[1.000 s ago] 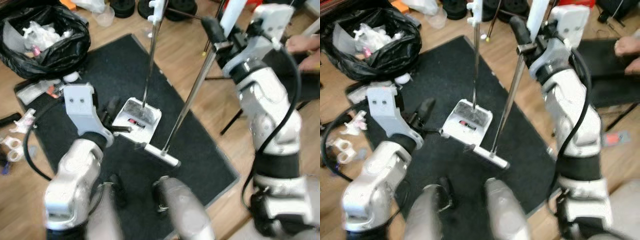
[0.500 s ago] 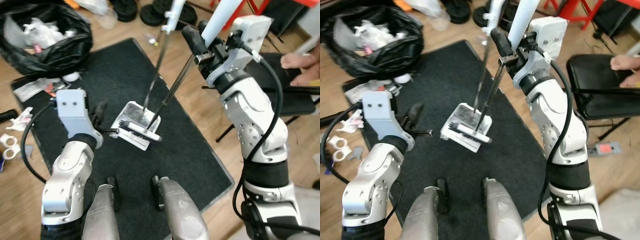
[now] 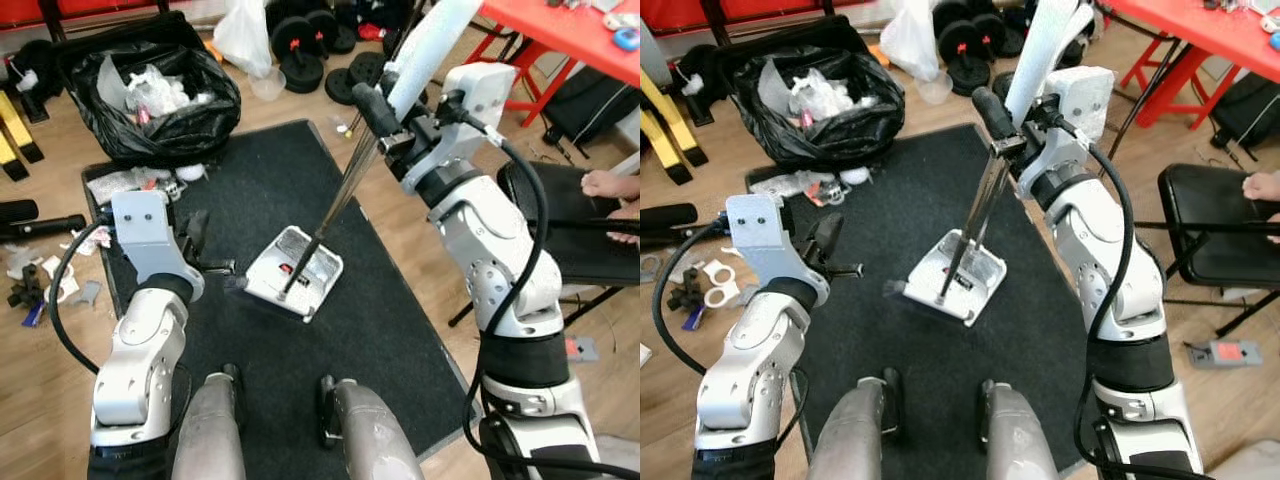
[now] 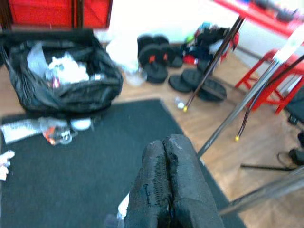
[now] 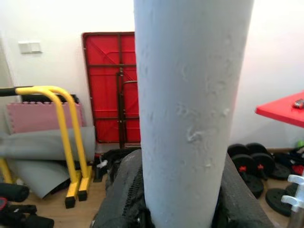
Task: Sweep floor
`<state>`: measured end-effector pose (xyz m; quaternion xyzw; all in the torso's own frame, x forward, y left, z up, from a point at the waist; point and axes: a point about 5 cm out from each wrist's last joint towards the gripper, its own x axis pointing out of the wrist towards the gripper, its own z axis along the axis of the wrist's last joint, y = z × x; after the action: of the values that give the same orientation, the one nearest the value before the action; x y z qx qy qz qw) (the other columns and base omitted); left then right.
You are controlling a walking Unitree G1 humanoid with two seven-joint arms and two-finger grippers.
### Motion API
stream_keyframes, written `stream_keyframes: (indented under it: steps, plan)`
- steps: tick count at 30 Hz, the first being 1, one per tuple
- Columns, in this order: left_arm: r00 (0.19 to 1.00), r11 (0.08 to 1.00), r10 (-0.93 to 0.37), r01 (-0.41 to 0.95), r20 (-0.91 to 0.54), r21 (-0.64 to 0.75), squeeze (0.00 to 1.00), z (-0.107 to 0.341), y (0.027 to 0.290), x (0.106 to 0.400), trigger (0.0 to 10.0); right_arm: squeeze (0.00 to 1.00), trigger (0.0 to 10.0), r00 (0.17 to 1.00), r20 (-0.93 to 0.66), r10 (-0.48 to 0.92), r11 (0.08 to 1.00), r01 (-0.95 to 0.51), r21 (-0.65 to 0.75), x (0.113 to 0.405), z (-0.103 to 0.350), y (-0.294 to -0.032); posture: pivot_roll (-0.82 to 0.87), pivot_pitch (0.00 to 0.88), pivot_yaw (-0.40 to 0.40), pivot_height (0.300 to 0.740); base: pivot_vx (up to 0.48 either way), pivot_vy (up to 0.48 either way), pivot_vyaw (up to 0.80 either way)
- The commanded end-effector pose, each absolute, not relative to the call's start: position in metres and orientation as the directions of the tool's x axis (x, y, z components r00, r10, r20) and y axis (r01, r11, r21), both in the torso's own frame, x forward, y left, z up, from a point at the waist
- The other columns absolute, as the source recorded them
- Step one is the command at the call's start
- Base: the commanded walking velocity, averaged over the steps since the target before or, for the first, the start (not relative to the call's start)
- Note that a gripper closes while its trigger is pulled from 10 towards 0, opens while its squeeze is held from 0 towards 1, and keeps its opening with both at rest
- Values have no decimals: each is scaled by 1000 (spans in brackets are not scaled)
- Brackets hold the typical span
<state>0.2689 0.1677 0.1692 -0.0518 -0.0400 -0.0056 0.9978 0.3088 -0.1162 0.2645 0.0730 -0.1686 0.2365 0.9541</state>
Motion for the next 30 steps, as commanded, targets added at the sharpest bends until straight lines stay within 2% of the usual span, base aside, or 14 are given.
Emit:
stream_keyframes:
  steps: [1,5,14,30]
  plan:
    - [996,994,-61,67,65,-86,0,162,161,267,10000,0,10000,816,405,413,882,-470,47,305,269,-121,-61,79,-177,740,412,0,800]
    - [995,993,-72,78,70,-84,0,162,158,267,10000,0,10000,814,419,402,880,-470,70,305,269,-123,-62,81,-171,740,412,0,722]
    - [992,992,-95,100,77,-74,0,161,152,269,10000,0,10000,827,412,382,893,-445,66,306,267,-124,-62,83,-169,740,324,0,0]
    - [992,991,-115,118,57,-60,0,153,148,267,10000,0,10000,833,402,379,897,-438,60,308,264,-124,-62,78,-174,740,0,0,0]
